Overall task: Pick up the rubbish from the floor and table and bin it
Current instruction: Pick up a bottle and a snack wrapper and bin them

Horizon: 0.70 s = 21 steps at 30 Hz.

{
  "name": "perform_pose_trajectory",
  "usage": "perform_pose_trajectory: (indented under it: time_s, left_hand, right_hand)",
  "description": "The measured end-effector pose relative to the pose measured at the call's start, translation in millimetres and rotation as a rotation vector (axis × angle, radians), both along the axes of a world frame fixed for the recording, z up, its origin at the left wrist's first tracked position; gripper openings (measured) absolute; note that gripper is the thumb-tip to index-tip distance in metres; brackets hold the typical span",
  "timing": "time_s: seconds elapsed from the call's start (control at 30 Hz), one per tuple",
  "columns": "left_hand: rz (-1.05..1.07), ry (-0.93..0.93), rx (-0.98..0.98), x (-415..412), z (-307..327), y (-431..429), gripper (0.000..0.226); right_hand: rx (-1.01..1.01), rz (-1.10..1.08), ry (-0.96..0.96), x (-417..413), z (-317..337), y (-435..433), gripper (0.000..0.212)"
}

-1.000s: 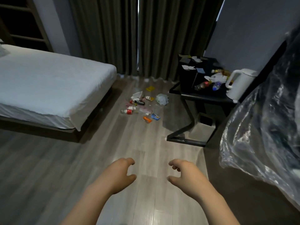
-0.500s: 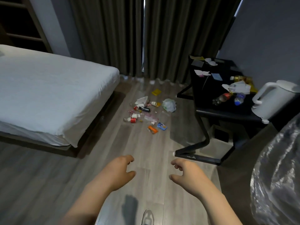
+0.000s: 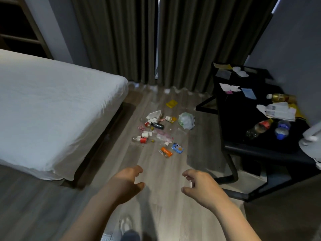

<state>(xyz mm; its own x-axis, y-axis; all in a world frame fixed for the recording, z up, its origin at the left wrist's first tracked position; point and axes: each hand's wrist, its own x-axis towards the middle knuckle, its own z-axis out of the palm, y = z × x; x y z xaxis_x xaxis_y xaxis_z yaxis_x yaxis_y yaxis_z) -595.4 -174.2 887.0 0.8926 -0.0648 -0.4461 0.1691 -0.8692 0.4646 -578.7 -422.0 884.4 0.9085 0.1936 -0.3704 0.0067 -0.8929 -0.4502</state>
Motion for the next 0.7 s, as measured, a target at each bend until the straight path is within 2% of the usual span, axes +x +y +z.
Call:
perform_pose_trajectory:
  time_s: [0.27,0.43,0.7]
  left_hand:
    - [-0.097,-0.05,0.051,148,-11,59,0.047]
    - [-0.201,0.008,0.074,234,-11,94,0.051]
    - [-0.212,0.067,0.033,327,-28,108,0.05]
  right_hand:
    - [-0.003,-0.083,0.033,137,-18,57,0.052]
    - [0.009,-0.133,0.039,207,-24,94,0.05]
    - [0.057,-0.21,0.105,288,-47,104,0.048]
